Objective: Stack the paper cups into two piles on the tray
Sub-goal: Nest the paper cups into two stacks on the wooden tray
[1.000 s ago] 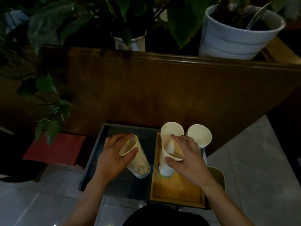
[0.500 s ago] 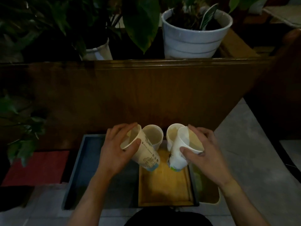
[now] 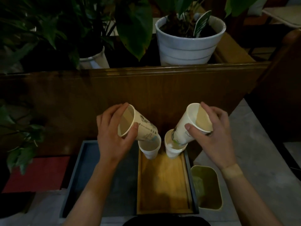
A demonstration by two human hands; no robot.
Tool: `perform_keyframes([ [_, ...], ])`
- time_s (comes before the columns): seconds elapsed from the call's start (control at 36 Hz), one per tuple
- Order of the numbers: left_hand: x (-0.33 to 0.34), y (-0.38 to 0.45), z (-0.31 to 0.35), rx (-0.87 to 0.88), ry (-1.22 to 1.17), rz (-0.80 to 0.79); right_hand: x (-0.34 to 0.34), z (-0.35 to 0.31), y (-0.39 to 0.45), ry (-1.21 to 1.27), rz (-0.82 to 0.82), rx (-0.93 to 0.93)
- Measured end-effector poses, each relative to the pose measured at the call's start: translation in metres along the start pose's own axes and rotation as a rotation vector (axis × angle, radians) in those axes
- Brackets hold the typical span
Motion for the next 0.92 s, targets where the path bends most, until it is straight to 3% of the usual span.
perform_keyframes([
  [0.44, 0.032, -0.002, -0.032, -0.071, 0.078, -0.146, 0.046, 0.019, 0.012, -0.114, -0.160, 0.010],
  [0.92, 0.061, -0.015, -0.058, -0.092, 0.146, -0.284, 0.091, 0.033, 0.006, -0.255, -0.226, -0.051],
])
Point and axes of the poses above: each hand's wrist, its own y-axis towards the middle knuckle, its own x-axis out of the palm, z = x × y, the point moved 1 cm from there along y, towards the middle knuckle, and after that the axes turned 15 degrees about -y, right-handed, at the moved point
